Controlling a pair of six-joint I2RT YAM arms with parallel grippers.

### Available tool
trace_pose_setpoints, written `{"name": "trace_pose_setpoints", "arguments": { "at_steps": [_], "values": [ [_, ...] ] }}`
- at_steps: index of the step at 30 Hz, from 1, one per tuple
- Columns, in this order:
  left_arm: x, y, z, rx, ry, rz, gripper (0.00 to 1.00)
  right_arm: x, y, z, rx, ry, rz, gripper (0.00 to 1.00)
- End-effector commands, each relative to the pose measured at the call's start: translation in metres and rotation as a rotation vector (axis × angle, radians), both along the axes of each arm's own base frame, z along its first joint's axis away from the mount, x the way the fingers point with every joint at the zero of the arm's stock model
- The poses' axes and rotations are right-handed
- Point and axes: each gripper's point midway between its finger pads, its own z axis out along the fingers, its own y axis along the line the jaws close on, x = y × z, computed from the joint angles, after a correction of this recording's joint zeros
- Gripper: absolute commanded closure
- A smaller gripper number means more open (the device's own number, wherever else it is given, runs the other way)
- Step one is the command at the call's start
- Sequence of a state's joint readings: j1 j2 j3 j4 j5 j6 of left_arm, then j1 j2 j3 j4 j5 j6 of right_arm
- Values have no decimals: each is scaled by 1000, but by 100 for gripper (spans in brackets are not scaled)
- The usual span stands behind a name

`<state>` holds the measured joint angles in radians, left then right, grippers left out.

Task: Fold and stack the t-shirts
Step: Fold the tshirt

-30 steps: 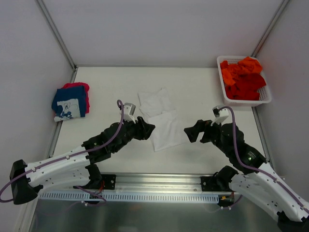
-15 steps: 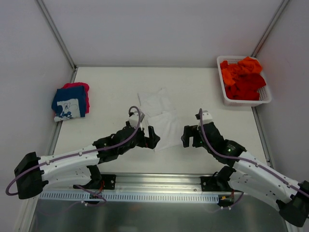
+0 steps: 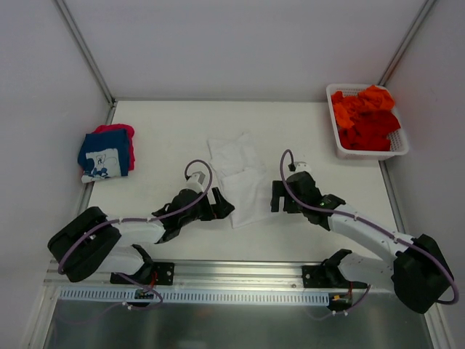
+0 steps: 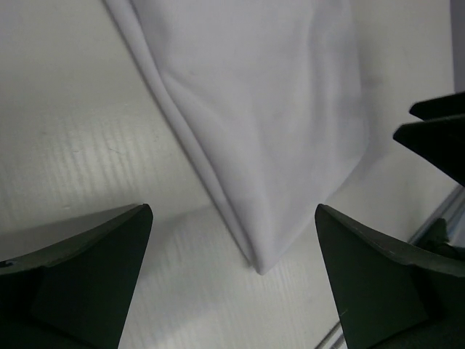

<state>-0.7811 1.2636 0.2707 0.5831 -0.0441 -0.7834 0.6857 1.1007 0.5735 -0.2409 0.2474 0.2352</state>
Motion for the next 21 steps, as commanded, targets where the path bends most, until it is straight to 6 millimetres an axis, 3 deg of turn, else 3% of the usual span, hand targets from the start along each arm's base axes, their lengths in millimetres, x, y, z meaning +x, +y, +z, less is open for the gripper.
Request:
{"name": "trace_pose_setpoints", "arguments": {
  "at_steps": [1, 3, 4, 6, 9, 14, 21],
  "values": [
    [-16, -27, 8, -169, 47, -117, 1, 14, 19, 9, 127, -32, 11, 1],
    [-22, -34, 7, -218, 78, -139, 1, 13, 21, 2, 166, -3, 20, 1],
    [-19, -40, 17, -267, 48, -151, 1, 15, 24, -1, 184, 1, 18, 1],
    [-23, -49, 20, -307, 72, -188, 1, 15, 26, -7, 217, 34, 23, 1],
    [-31, -58, 14, -373, 147, -215, 1, 10, 30, -18, 234, 85, 31, 0],
    [-39, -56, -1, -382, 209, -206, 1, 7, 30, -24, 231, 124, 28, 1],
    [-47, -45, 0, -318, 237, -195, 3, 2, 32, -32, 247, 157, 40, 1]
  ]
}}
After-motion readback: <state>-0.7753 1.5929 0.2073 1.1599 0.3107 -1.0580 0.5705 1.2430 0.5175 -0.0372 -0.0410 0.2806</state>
